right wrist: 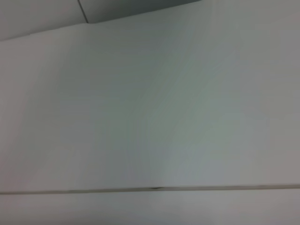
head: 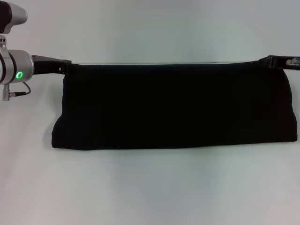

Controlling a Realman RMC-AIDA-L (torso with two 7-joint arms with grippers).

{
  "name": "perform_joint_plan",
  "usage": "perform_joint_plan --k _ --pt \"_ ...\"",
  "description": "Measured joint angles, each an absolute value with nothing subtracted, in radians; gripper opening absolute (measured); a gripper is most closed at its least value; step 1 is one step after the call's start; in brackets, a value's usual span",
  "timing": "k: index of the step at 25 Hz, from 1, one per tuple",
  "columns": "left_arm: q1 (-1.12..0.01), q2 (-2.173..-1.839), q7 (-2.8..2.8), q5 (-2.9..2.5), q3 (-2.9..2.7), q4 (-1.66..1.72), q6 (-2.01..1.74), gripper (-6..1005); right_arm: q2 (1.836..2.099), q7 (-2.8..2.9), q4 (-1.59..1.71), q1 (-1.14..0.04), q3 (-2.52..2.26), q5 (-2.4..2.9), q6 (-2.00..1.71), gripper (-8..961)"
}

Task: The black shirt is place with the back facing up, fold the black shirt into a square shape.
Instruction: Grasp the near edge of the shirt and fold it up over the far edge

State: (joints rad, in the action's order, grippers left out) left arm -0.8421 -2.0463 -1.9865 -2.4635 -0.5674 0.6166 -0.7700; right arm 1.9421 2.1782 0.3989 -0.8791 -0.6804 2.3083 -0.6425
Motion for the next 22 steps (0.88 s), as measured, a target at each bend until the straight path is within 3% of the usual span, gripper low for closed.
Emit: perform_joint_plan --k 15,19,22 --pt "-0.847 -2.073 -1.98 -2.471 -0.577 0.604 -0.713 39 1.955 2.12 0.415 -0.869 -0.684 2.307 -0.623 74" --pt "-0.843 -2.086 -1.985 -2.47 -0.575 0.6 -0.644 58 1.95 2.114 0.435 -0.858 -0.684 2.308 -0.621 221" --pt "-0.837 -2.085 -2.03 -2.467 -0.573 0.612 -0.646 179 1.937 2.114 0.441 -0.851 -0.679 2.306 -0.667 337"
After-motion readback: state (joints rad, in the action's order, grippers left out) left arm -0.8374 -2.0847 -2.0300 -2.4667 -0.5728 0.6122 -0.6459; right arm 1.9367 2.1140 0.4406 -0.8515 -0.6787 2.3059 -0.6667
